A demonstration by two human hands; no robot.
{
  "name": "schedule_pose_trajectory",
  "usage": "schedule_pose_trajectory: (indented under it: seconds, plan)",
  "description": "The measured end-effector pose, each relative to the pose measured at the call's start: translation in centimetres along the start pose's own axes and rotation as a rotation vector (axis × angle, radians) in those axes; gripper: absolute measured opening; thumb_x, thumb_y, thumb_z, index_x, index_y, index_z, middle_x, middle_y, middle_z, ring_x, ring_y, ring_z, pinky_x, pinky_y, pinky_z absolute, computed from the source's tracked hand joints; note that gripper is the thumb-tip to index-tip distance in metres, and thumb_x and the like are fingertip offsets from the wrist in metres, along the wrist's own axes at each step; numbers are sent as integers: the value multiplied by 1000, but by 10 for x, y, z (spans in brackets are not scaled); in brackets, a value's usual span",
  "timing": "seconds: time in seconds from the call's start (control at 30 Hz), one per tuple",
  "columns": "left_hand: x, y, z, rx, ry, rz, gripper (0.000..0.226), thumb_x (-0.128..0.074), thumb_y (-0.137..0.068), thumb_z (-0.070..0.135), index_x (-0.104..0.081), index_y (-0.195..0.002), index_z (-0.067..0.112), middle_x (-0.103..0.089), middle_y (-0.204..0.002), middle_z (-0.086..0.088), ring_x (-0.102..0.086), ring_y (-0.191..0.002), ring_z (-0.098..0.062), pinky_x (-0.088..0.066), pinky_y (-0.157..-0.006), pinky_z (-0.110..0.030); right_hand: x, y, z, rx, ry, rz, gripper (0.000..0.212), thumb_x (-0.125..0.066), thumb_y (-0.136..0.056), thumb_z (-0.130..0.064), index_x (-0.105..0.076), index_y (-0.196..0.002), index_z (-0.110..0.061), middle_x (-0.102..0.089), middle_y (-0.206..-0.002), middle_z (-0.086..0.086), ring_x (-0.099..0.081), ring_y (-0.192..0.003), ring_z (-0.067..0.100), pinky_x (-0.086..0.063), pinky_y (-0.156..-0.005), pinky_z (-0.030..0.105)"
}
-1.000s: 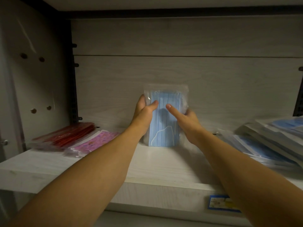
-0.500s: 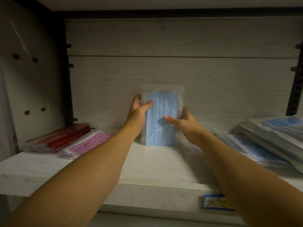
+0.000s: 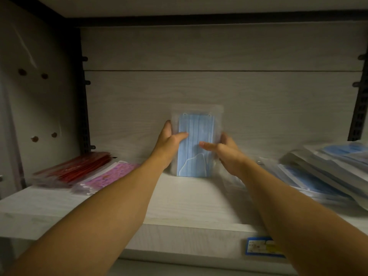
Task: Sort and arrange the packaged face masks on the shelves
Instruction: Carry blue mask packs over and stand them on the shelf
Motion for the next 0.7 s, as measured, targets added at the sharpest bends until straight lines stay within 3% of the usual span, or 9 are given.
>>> schedule_pose_trajectory:
  seconds: [0.2, 0.33, 0.47, 0.6, 0.7]
  plan:
    - [-6, 0, 1, -2, -63, -9, 49, -69, -71, 20, -58, -119, 28, -71, -117, -2, -69, -109, -20, -53, -102, -48, 1, -2, -1, 28, 20, 39, 39, -79, -83, -1, -60, -112, -17, -71, -112, 6, -71, -100, 22, -59, -84, 38]
    - [-4, 4, 3, 7, -83, 4, 48, -69, -67, 20, -58, -113, 29, -71, -111, -3, -70, -102, -21, -56, -95, -48, 1, -2, -2, 27, 7, 26, 39, -80, -80, 0, -60, -106, -22, -72, -107, 3, -72, -96, 18, -58, -82, 35]
    - [-1, 6, -2, 42, -131, -8, 54, -66, -67, 19, -57, -119, 23, -70, -111, -3, -69, -102, -21, -56, -96, -47, -3, -1, 3, -15, 44, -19, 52, -80, -79, 2, -57, -124, -12, -71, -113, 5, -71, -102, 22, -59, -85, 36]
    - [-3, 4, 0, 24, -156, 3, 45, -66, -71, 13, -58, -112, 29, -70, -110, -3, -69, -104, -22, -55, -97, -49, 3, -2, 1, 8, 69, 33, 47, -78, -81, 4, -54, -118, -14, -68, -114, 6, -68, -103, 23, -56, -87, 36]
    - [0, 2, -5, 35, -139, 35, 44, -68, -65, 19, -58, -106, 31, -71, -110, -2, -69, -103, -22, -56, -96, -48, 4, -4, 1, 4, 73, 17, 42, -80, -81, 0, -55, -107, -21, -68, -106, -2, -67, -92, 12, -56, -78, 28]
Point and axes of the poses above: each hand's wrist, its own y-axis away from the middle knuckle, its own x-axis out of the back of the hand, z = x × y, the point moved 9 cm from there along -y, towards the middle knuckle
